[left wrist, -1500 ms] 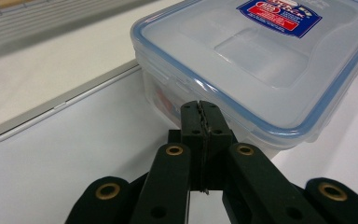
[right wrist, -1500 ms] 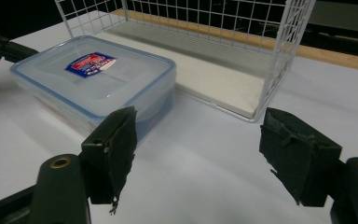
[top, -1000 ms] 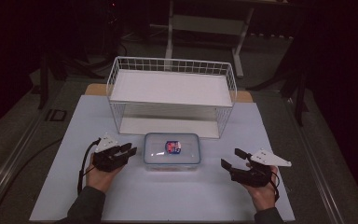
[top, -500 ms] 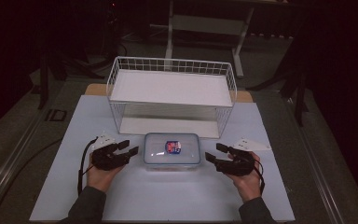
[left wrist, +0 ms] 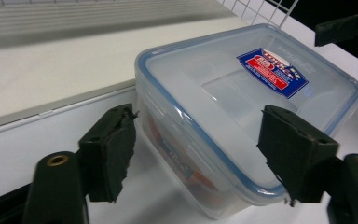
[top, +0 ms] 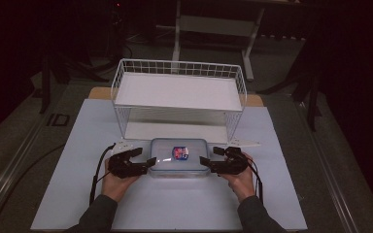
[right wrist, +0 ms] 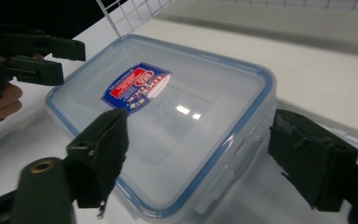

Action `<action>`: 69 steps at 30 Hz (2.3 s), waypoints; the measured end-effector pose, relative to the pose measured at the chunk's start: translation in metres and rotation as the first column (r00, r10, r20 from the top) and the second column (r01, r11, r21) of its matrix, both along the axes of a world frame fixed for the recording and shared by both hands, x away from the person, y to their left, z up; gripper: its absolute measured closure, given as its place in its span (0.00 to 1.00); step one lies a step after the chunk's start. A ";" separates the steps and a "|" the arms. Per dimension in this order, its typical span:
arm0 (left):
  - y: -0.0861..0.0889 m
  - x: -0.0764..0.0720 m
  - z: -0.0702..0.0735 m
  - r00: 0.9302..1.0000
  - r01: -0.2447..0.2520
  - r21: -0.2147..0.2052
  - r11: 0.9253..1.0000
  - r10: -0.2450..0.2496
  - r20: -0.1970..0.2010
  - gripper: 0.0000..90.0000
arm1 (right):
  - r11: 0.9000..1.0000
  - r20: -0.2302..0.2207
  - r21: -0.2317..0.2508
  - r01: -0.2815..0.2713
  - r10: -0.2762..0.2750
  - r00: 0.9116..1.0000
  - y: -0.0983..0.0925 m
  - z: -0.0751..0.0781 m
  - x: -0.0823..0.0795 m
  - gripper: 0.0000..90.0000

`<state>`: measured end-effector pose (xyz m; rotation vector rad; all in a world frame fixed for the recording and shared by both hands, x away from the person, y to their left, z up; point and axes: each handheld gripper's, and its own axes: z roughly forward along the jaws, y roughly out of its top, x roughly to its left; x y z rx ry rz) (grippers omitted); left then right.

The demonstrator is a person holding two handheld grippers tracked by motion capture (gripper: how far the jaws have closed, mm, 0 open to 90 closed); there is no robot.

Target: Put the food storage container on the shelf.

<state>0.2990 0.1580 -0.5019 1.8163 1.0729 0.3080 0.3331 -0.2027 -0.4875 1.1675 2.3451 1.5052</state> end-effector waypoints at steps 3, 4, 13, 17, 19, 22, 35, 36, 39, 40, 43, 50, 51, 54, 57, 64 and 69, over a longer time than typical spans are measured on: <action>-0.003 0.004 -0.004 1.000 0.008 -0.011 1.000 -0.008 -0.028 0.27 | 1.000 -0.044 0.011 -0.009 0.010 0.999 0.004 -0.006 0.006 0.16; -0.003 0.006 -0.006 0.999 0.015 -0.021 1.000 -0.016 -0.043 0.27 | 1.000 -0.059 0.011 -0.011 0.012 0.998 0.005 -0.008 0.007 0.16; -0.005 0.019 -0.019 0.979 0.085 -0.170 0.982 -0.114 -0.169 0.20 | 0.999 -0.170 0.031 -0.026 0.031 0.985 0.012 -0.024 0.018 0.10; -0.005 0.023 -0.024 0.970 0.072 -0.216 0.974 -0.119 -0.212 0.16 | 0.999 -0.189 0.040 -0.028 0.036 0.981 0.011 -0.025 0.019 0.10; -0.003 0.028 -0.029 0.953 0.072 -0.278 0.958 -0.148 -0.265 0.18 | 0.998 -0.202 0.055 -0.024 0.035 0.979 0.011 -0.026 0.021 0.10; -0.002 0.029 -0.030 0.947 0.063 -0.293 0.954 -0.150 -0.283 0.16 | 0.996 -0.249 0.090 -0.026 0.047 0.967 0.011 -0.030 0.025 0.09; 0.001 0.017 -0.019 0.939 0.073 -0.265 0.962 -0.156 -0.307 0.32 | 0.997 -0.234 0.071 -0.011 0.027 0.972 0.008 -0.023 0.013 0.18; 0.001 0.014 -0.018 0.938 0.079 -0.261 0.962 -0.160 -0.308 0.34 | 0.998 -0.228 0.068 -0.012 0.027 0.973 0.007 -0.022 0.011 0.20; 0.002 0.010 -0.015 0.935 0.094 -0.242 0.966 -0.169 -0.311 0.41 | 0.998 -0.201 0.067 -0.010 0.024 0.979 0.001 -0.018 0.005 0.28; 0.002 0.009 -0.014 0.936 0.101 -0.238 0.966 -0.173 -0.307 0.42 | 0.997 -0.192 0.071 -0.010 0.024 0.981 -0.001 -0.017 0.003 0.30; 0.003 0.009 -0.014 0.937 0.109 -0.233 0.966 -0.178 -0.302 0.44 | 0.997 -0.178 0.082 -0.009 0.024 0.984 -0.004 -0.016 -0.001 0.34; 0.010 0.010 -0.013 0.949 0.087 -0.266 0.960 -0.161 -0.271 0.47 | 0.996 -0.130 0.083 -0.024 0.035 0.991 -0.004 -0.015 -0.006 0.40; 0.011 0.011 -0.013 0.952 0.080 -0.271 0.959 -0.154 -0.265 0.47 | 0.996 -0.121 0.082 -0.029 0.039 0.992 -0.003 -0.015 -0.007 0.40; 0.012 0.011 -0.014 0.956 0.080 -0.280 0.957 -0.153 -0.251 0.47 | 0.996 -0.116 0.082 -0.029 0.039 0.992 -0.003 -0.015 -0.007 0.40; 0.011 0.011 -0.013 0.960 0.085 -0.276 0.957 -0.153 -0.235 0.47 | 0.996 -0.113 0.085 -0.034 0.044 0.993 -0.003 -0.015 -0.008 0.41; 0.014 0.013 -0.014 0.967 0.076 -0.301 0.951 -0.143 -0.209 0.45 | 0.996 -0.089 0.077 -0.049 0.056 0.994 -0.002 -0.015 -0.011 0.42; 0.017 0.013 -0.014 0.967 0.080 -0.310 0.947 -0.150 -0.207 0.44 | 0.996 -0.068 0.067 -0.060 0.064 0.996 -0.001 -0.014 -0.013 0.43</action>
